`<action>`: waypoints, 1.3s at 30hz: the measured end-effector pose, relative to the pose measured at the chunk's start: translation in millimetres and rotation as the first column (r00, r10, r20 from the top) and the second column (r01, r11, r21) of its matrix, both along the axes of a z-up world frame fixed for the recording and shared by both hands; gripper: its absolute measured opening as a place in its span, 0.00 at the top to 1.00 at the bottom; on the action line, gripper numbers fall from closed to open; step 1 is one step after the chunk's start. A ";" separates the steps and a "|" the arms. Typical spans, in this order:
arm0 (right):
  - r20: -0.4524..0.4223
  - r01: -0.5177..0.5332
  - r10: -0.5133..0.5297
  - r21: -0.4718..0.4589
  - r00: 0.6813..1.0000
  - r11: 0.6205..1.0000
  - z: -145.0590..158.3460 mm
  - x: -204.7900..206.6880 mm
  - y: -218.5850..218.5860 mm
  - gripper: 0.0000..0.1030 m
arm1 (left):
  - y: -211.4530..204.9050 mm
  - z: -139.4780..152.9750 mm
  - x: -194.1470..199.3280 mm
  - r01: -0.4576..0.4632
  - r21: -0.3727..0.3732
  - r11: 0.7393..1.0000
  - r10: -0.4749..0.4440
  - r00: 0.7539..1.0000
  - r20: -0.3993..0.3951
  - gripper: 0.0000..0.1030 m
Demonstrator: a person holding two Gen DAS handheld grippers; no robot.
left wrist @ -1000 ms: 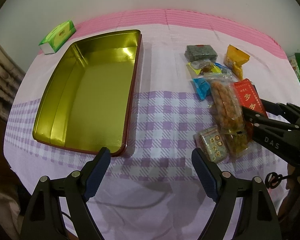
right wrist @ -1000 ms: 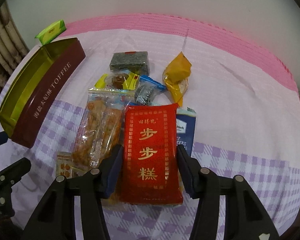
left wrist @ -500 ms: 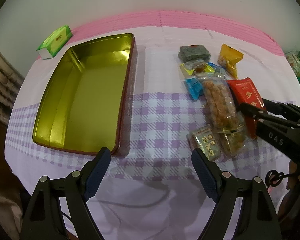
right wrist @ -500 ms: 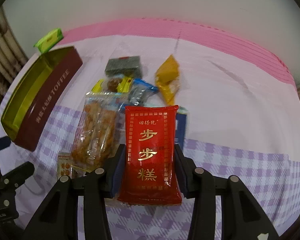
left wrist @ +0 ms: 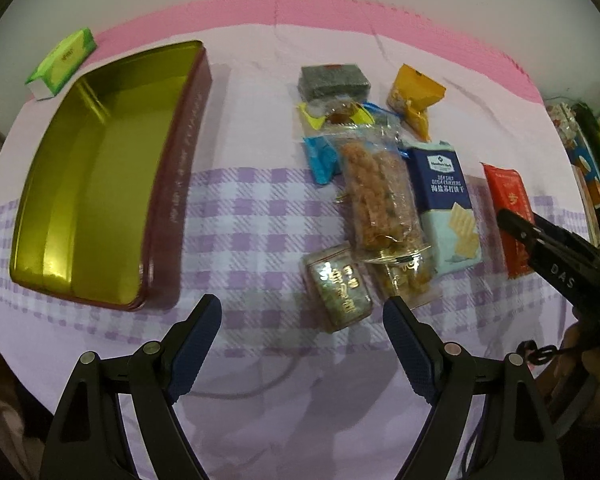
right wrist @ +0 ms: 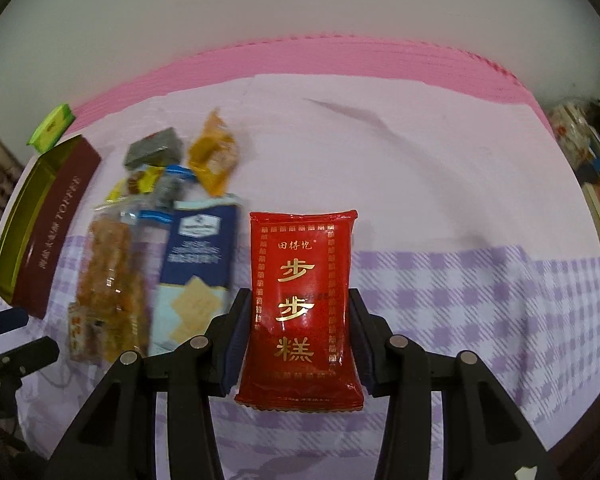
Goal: Organize snacks
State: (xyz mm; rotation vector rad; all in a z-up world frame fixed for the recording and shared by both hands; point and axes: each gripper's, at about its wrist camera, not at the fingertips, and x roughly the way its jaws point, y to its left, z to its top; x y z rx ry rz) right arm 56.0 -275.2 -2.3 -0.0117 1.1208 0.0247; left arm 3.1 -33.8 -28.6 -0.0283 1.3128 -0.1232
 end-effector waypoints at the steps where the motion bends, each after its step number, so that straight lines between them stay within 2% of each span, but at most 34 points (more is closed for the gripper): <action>1: -0.004 0.008 -0.008 -0.001 1.000 1.000 -0.4 -0.2 -3.3 0.59 | -2.3 -1.6 2.6 0.002 0.004 1.000 -0.002 1.000 -0.010 0.21; 4: -0.013 0.026 -0.026 -0.001 1.000 1.000 -0.6 0.2 -11.3 0.59 | -7.5 -7.9 9.0 -0.001 0.015 1.000 0.001 0.999 -0.039 0.23; 6: -0.016 0.040 -0.039 0.003 0.999 0.999 -0.7 -0.4 -18.1 0.59 | -8.1 -12.5 13.4 -0.014 0.017 1.000 0.015 0.998 -0.064 0.30; 10: -0.025 0.055 -0.055 0.017 0.998 0.998 -2.0 -0.4 -23.3 0.59 | -10.4 -20.9 22.5 -0.020 0.031 0.999 0.023 0.995 -0.093 0.36; 15: -0.042 0.063 -0.062 0.029 0.997 0.998 -4.5 -0.3 -28.1 0.59 | -12.2 -26.9 34.6 -0.026 0.022 0.999 0.029 0.993 -0.112 0.43; 22: -0.062 0.070 -0.068 0.037 0.996 0.997 -9.6 0.6 -30.0 0.59 | -21.6 -40.4 41.7 0.007 0.058 0.998 -0.001 0.994 -0.106 0.50; 24: -0.066 0.074 -0.071 0.038 0.995 0.997 -10.1 0.6 -30.6 0.59 | -21.9 -44.3 41.1 0.014 0.066 0.998 -0.007 0.994 -0.109 0.57; 29: -0.065 0.080 -0.077 0.034 0.995 0.996 -11.4 1.7 -30.5 0.59 | -23.8 -48.2 31.3 0.025 0.072 0.997 -0.018 0.995 -0.101 0.69; 33: -0.071 0.084 -0.082 0.026 0.994 0.996 -13.8 1.5 -29.2 0.59 | -23.2 -54.7 30.7 0.029 0.075 0.997 -0.022 0.995 -0.093 0.70; 39: -0.080 0.087 -0.086 0.014 0.993 0.996 -17.8 1.0 -26.4 0.59 | -7.4 -42.1 15.9 0.039 0.047 0.998 -0.034 0.996 -0.088 0.71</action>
